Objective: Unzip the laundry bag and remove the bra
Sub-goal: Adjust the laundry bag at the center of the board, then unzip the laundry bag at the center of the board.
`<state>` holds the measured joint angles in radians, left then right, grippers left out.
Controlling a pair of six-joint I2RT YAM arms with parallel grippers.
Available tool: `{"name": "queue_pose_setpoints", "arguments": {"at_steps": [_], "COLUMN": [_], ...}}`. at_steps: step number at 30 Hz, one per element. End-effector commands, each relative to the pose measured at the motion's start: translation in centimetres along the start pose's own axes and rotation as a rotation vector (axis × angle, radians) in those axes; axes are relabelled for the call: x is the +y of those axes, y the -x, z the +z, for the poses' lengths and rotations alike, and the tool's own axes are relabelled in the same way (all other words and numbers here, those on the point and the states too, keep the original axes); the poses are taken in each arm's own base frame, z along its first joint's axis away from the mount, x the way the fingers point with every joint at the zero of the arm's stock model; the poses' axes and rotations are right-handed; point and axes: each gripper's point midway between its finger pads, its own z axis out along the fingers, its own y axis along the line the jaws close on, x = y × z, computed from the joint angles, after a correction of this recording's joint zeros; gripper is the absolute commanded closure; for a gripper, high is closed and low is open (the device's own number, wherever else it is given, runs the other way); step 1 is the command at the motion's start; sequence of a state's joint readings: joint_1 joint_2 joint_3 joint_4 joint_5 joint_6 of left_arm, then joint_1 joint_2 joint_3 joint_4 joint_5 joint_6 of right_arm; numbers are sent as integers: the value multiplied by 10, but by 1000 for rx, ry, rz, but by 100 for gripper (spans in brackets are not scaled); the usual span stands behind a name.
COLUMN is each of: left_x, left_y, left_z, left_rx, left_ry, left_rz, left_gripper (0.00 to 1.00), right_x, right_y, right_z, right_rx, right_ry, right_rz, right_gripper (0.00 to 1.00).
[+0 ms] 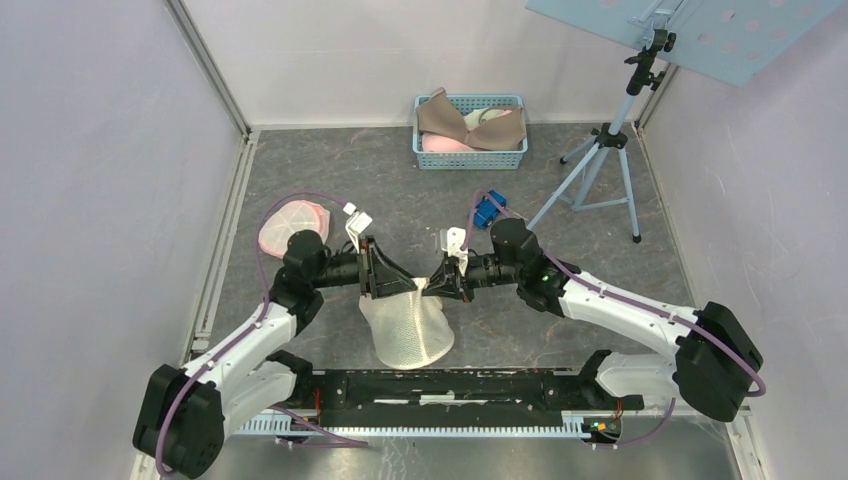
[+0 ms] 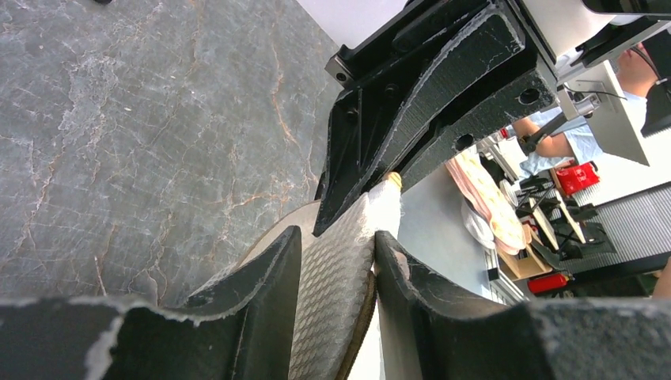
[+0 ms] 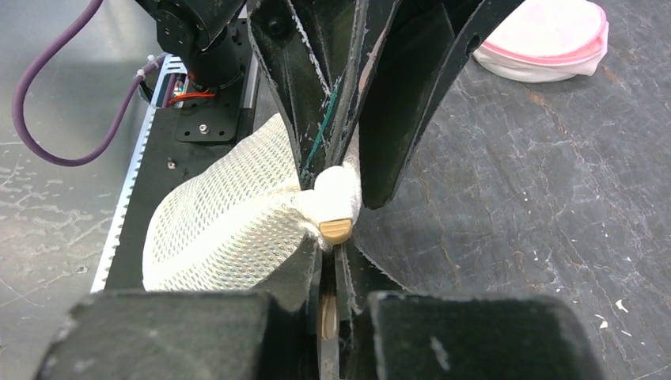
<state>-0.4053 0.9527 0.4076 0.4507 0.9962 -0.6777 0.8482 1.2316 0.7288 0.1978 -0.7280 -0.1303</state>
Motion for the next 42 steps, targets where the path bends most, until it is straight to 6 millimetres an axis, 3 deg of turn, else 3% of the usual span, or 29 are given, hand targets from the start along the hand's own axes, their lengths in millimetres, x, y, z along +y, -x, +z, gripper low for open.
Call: {"name": "queue_pose_setpoints", "arguments": {"at_steps": [1,3,5,13,19,21,30,42], "left_x": [-10,-10,-7,-5,-2,-2,-3,-7], "left_y": [12,12,14,23,25,25,21,23], "left_z": [-1,-4,-7,-12,-18,-19,-20,-20], "left_rx": [-41,-34,-22,-2,-1,5,17,11], "left_ry": [-20,-9,18,54,87,78,65,57], "left_rz": [75,140,227,483,634,679,721,709], "left_gripper": [98,98,98,98,98,98,98,98], "right_x": [0,-8,-15,-12,-3,-2,1,-1], "right_y": [29,28,26,32,58,57,52,42], "right_z": [-1,-10,-20,-43,-41,-37,-25,-21], "right_rx": [-46,-26,-3,-4,-133,-153,-229,-246], "right_ry": [22,-3,-30,-39,35,58,145,176], "right_rz": [-93,-103,-111,37,299,378,661,792], "right_gripper": [80,65,60,60,64,67,70,69]}}
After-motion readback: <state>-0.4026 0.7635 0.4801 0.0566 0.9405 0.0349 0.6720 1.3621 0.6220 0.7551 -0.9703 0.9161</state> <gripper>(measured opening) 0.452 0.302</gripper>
